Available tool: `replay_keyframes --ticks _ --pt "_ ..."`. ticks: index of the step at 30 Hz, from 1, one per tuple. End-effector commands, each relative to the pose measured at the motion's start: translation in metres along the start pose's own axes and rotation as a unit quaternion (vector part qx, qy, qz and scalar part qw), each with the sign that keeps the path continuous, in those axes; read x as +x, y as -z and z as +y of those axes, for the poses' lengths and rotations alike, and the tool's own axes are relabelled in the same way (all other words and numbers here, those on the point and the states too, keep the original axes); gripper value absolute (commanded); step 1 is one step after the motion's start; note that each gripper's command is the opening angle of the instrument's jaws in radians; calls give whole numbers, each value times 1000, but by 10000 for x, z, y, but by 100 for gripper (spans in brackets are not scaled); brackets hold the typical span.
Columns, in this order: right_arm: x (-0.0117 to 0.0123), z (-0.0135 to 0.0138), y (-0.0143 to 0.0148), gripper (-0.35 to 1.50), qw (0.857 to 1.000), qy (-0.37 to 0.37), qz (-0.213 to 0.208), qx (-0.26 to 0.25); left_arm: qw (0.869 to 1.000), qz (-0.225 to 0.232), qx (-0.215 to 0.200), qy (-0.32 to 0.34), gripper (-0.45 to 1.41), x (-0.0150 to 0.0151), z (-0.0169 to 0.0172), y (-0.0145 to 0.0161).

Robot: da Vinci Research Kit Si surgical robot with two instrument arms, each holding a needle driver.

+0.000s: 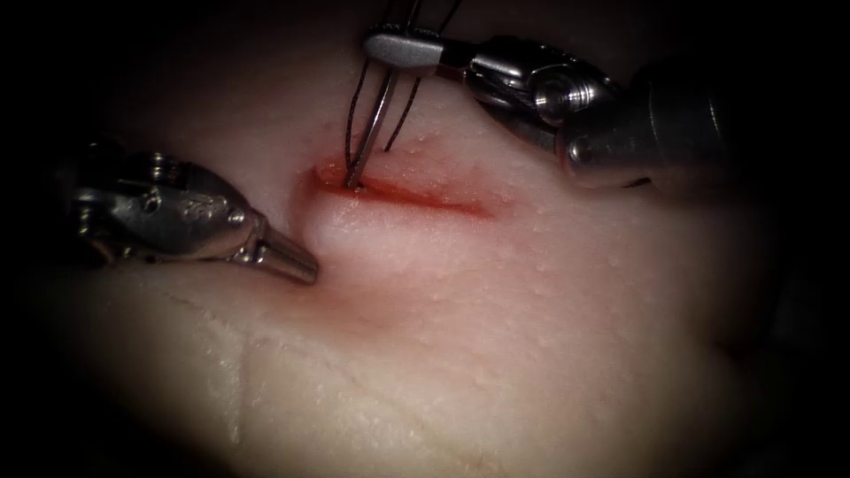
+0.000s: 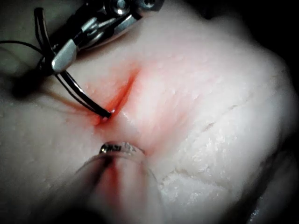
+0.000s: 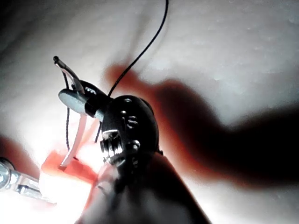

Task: Wound Closure
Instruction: Right hand throws needle through skin below incision

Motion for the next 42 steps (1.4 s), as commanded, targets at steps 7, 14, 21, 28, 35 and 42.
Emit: replay_keyframes --ticks 7,14,21,28,35,42 --pt "-21 3 -8 -35 999 -42 -2 8 1000 0 -2 0 -45 -1 5 -10" --pt "-24 -1 -8 -35 997 -72 -3 15 1000 0 -2 1 -45 0 5 -10" --pt "-30 -7 -11 -35 996 -87 -6 21 1000 0 -2 2 -45 2 4 -11" --pt "-30 -11 -11 -35 995 -97 -8 23 1000 0 -1 3 -45 4 4 -12" --pt "-34 -14 -10 -35 992 -123 -11 24 1000 1 -2 5 -45 8 6 -9" --pt "-46 -26 -12 -35 991 -126 -16 30 1000 8 -3 9 -45 15 6 -2"
